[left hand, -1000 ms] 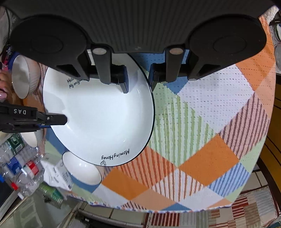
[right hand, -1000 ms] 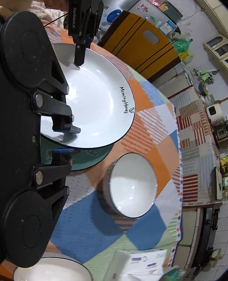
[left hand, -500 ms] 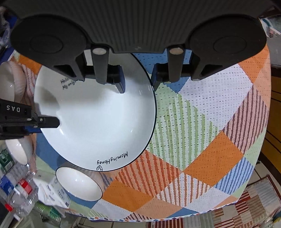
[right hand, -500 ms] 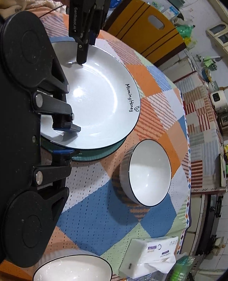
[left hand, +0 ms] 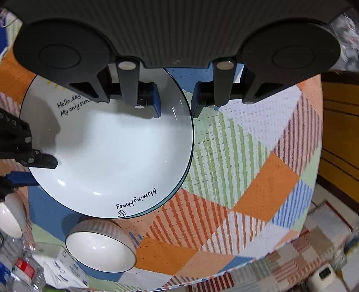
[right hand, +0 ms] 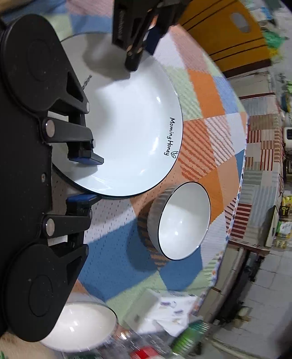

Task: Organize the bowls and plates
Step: 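Lift the Morning Honey plate and lower it onto the stacked plates, then grasp the rim of a white bowl with the right gripper and lift it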

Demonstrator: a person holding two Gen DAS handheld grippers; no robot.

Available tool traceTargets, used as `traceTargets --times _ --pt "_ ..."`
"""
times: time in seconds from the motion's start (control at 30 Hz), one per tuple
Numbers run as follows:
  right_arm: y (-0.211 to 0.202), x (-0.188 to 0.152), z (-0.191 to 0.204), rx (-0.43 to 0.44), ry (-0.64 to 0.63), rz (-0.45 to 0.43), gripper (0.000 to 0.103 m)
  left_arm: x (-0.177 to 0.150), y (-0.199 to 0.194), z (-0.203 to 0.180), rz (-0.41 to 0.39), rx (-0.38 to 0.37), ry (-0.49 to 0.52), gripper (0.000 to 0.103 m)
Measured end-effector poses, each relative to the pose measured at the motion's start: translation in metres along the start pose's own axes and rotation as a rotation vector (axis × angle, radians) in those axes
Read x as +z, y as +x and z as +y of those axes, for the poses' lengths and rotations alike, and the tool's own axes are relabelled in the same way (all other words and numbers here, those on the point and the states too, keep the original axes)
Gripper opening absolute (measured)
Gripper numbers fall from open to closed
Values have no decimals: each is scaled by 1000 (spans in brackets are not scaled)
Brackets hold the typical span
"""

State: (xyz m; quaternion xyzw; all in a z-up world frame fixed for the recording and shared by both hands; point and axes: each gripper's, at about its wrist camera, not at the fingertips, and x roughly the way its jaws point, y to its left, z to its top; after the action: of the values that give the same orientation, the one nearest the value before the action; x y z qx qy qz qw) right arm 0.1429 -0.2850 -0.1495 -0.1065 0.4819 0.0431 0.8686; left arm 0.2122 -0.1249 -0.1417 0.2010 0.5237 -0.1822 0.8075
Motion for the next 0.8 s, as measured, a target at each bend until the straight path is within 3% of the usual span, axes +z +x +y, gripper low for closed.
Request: traceTargets --times 0.1,0.27,0.43,0.57,0.8 --pt "3 -3 1 -19 -36 -2 33 0 0 -10 -12 55 42 27" --pt "3 -7 11 -75 -141 -53 33 0 -4 -9 11 56 20 27" --pt "-17 -17 -12 2 -119 -152 31 -3 -30 -12 -1 36 42 28" --pt "-52 -32 -37 65 -68 -222 41 -4 -58 -14 -37 30 34 28" --pt "-100 -73 -64 152 -51 -227 42 -10 -100 -25 -83 -47 -7 28"
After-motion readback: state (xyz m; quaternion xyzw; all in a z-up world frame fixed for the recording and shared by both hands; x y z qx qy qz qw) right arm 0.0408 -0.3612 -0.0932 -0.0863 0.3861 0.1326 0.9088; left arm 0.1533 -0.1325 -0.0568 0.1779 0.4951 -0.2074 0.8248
